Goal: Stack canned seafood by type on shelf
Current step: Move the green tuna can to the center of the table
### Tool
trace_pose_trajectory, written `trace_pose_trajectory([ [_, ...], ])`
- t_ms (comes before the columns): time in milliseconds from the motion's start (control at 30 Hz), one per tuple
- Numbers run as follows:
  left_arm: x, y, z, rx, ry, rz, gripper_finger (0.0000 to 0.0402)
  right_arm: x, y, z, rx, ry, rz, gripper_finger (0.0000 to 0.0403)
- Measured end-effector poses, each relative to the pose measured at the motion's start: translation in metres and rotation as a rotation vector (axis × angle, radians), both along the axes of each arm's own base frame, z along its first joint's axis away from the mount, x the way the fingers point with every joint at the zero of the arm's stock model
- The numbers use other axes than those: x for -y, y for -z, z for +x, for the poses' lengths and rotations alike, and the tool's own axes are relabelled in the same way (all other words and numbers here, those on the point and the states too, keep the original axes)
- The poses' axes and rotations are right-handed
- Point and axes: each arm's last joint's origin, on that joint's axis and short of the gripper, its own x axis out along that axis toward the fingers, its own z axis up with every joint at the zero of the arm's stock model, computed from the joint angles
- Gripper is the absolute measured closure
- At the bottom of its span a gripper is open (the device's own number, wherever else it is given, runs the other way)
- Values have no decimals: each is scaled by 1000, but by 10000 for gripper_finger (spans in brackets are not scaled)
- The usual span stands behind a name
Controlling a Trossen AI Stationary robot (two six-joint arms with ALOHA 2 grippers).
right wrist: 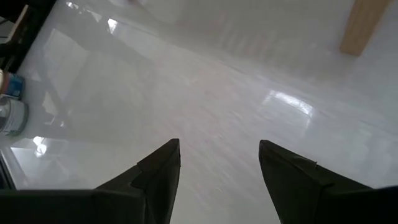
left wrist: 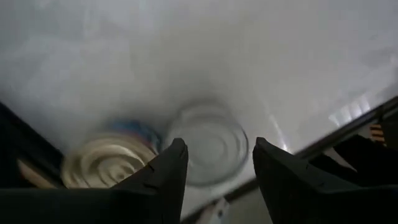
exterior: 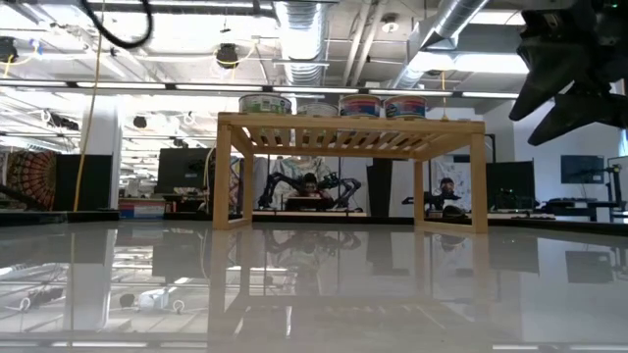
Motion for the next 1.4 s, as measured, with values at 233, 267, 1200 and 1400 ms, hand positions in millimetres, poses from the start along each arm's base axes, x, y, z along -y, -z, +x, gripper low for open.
trace_pose_trajectory([
  [233,45,-4,2,-108,-15,-118,230,0,0,-1,-13,-19,-21,159],
  [267,50,-3,2,-127,-24,-134,230,0,0,-1,-14,-21,-23,159],
  [1200,67,97,2,-475,-45,132,230,0,1,-1,-39,-80,-69,159],
  [1400,29,104,41,-333,53,219,230,0,1,-1,-38,-80,-69,159],
])
